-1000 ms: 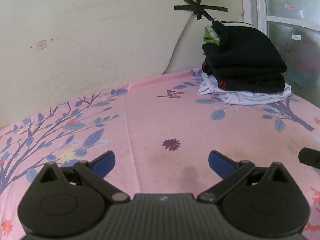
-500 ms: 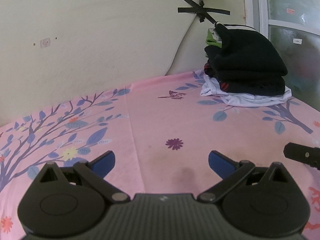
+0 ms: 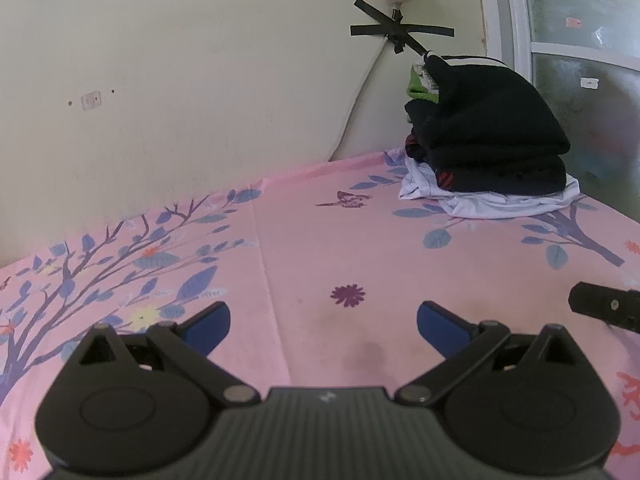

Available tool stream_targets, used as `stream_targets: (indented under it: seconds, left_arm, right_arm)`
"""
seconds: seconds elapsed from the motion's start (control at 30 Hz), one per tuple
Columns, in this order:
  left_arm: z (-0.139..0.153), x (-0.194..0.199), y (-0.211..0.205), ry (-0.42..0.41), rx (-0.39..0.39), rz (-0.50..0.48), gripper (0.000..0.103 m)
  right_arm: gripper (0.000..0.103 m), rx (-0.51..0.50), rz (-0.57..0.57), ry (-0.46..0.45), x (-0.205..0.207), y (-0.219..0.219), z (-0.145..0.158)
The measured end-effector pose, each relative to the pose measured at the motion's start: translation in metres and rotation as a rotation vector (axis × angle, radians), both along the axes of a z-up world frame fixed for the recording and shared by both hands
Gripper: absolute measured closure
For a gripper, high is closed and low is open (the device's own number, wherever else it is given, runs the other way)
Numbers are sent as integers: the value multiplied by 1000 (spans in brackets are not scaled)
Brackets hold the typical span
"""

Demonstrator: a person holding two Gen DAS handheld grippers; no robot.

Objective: Fold small clothes

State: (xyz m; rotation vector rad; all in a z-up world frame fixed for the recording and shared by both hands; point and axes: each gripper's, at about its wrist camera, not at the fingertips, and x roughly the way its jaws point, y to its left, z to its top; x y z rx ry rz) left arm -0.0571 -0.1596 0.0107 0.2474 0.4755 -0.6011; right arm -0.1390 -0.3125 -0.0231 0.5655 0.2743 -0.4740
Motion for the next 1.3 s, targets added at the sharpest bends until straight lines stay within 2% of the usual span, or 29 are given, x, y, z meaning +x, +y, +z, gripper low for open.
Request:
stream_targets:
  seconds: [0.67,0.97,1.3]
  left_arm:
    - [2,-2,2,-6,-15,-2,0]
    - [8,-3,9,9,-79,-12,0]
    - [7,-9,1,-68,-2,35,0]
  right_arm:
    - [39,-1,4,0,0,1,0]
    - [39,-11,-6,-5,-1,3,1]
    - [38,-29,-19,-16,-3,6,2]
